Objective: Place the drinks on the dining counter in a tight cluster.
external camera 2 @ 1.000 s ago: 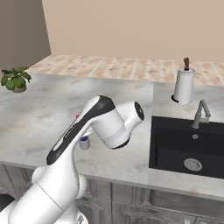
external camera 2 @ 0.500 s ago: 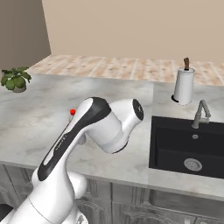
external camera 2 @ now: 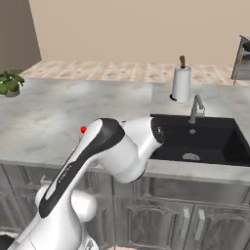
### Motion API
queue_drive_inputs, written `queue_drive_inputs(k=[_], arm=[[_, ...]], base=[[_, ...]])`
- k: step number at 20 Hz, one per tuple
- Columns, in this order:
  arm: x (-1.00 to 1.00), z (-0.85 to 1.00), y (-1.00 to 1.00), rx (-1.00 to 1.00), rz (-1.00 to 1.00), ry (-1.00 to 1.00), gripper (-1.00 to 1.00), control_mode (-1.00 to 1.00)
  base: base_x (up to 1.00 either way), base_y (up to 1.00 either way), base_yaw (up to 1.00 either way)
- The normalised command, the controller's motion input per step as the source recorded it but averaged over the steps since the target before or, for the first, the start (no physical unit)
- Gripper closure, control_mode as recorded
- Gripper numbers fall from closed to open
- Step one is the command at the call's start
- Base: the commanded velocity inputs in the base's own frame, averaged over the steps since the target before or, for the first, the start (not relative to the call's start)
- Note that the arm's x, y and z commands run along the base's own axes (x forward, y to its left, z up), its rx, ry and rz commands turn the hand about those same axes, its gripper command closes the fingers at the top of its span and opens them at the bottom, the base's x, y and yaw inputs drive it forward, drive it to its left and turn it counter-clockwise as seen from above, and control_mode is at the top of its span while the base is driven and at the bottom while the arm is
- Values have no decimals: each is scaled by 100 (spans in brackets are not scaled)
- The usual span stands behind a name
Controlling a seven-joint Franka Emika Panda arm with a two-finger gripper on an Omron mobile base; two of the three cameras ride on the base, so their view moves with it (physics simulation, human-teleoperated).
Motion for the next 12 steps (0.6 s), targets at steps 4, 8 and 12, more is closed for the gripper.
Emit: queue_drive_inputs(k=[4,8,12], arm=[[0,0,0,0,0,0,100,100],[0,0,0,0,0,0,100,100],[0,0,0,0,0,0,100,100]], base=[[-60,-40,-19],[-41,-16,-4],[-37,-93,-26]])
